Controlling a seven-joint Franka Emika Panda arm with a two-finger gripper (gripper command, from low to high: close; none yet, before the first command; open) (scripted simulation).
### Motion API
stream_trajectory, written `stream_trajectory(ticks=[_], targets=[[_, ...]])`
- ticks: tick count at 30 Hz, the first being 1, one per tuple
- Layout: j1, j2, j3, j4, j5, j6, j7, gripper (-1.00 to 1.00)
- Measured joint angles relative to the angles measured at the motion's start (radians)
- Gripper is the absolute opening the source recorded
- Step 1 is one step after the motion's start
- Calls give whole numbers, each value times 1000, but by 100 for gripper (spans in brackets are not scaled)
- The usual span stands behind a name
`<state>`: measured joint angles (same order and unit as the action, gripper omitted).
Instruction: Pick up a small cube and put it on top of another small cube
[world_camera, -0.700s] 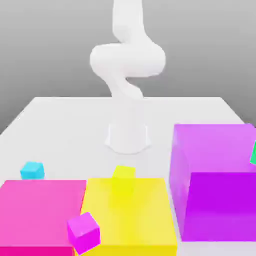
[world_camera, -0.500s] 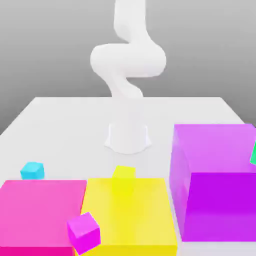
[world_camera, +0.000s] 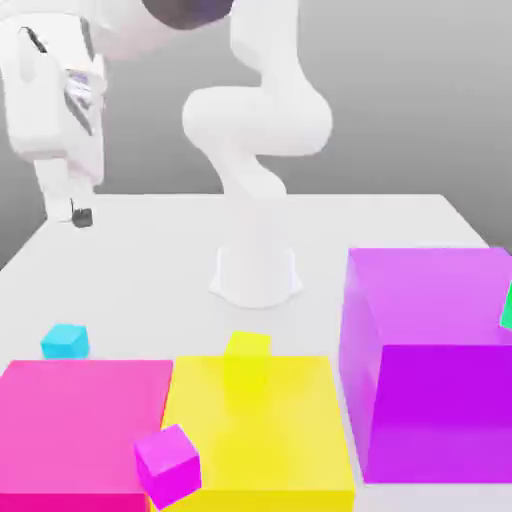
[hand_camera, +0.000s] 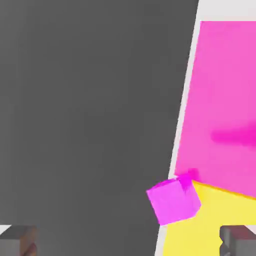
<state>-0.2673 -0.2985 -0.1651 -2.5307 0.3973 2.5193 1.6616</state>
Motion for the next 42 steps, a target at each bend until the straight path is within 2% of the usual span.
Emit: stream_trajectory(ticks=[6,12,17,21,42], targets=[[-78,116,-15,-61,28,65,271,0],[-161,216,-41,-126,4,143,578,0],[-246,281,-71,-183,-71,214,874,0],[-301,317,-117,-231,-189,273,1151,0],[-331,317,-117,-231,-189,273,1151,0]])
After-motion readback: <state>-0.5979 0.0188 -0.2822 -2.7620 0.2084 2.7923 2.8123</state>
